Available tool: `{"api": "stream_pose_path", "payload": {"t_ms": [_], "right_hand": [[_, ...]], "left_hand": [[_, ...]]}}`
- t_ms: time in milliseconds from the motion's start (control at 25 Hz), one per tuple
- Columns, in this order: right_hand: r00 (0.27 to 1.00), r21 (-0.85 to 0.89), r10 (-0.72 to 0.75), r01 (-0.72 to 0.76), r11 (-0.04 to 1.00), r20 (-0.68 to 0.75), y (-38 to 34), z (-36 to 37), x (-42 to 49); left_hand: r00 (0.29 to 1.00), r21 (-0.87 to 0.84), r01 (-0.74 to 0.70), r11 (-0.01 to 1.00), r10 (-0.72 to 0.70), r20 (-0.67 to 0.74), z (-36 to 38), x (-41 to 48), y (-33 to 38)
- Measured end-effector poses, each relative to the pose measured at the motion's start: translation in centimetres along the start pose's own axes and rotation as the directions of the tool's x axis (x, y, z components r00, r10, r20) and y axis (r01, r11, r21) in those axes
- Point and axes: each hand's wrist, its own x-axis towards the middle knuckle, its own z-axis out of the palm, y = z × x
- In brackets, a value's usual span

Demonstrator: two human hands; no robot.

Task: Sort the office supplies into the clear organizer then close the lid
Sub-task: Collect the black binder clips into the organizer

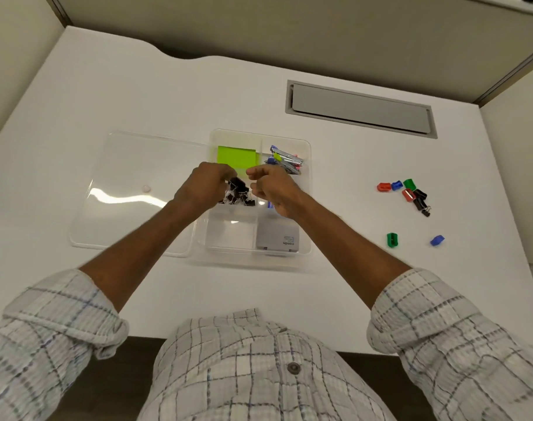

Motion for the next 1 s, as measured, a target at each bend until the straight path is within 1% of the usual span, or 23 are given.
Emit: {"api": "stream_pose_path", "payload": {"t_ms": [40, 120, 200, 280, 360, 440, 560, 720, 840, 1000], "right_hand": [[1.0, -0.027, -0.027, 0.026, 0.999, -0.007, 0.2, -0.1, -0.1], [0.996, -0.091, -0.084, 0.081, 0.993, -0.027, 0.6, -0.3, -0.4], [0.99, -0.135, -0.133, 0.125, 0.983, -0.056, 1.1, -0.8, -0.8], [0.981, -0.156, -0.176, 0.161, 0.974, -0.084, 1.6, -1.5, -1.4], [0.972, -0.18, -0.205, 0.183, 0.966, -0.111, 2.1, -2.6, -2.1], [0.966, -0.207, -0.224, 0.194, 0.959, -0.132, 2.7, -3.9, -2.7], [0.943, -0.26, -0.273, 0.219, 0.94, -0.19, 3.8, -6.4, -3.2], [0.891, -0.361, -0.364, 0.257, 0.897, -0.27, 5.8, -10.2, -4.1], [0.866, -0.452, -0.402, 0.244, 0.858, -0.296, 7.7, -13.4, -4.9], [0.845, -0.526, -0.421, 0.205, 0.825, -0.33, 10.2, -18.2, -6.3]], "left_hand": [[1.0, 0.029, -0.024, 0.999, 0.023, 0.01, 0.0, 0.0, 0.1], [0.992, 0.129, -0.119, 0.984, 0.113, 0.052, 0.3, -0.2, 0.3], [0.967, 0.23, -0.235, 0.944, 0.203, 0.155, 0.8, -0.4, 0.7], [0.944, 0.292, -0.293, 0.91, 0.227, 0.24, 1.3, -0.6, 0.8], [0.942, 0.335, -0.289, 0.897, 0.204, 0.266, 1.6, -0.6, 0.8], [0.951, 0.355, -0.268, 0.895, 0.188, 0.245, 1.6, -0.3, 0.9], [0.965, 0.363, -0.254, 0.896, 0.206, 0.165, 1.6, -0.1, 1.7], [0.968, 0.236, -0.249, 0.939, 0.247, 0.038, 2.3, -0.3, 4.9], [0.935, 0.179, -0.349, 0.92, 0.356, -0.002, 3.9, -0.1, 8.8], [0.894, 0.138, -0.448, 0.883, 0.446, 0.048, 7.0, 0.5, 14.6]]}}
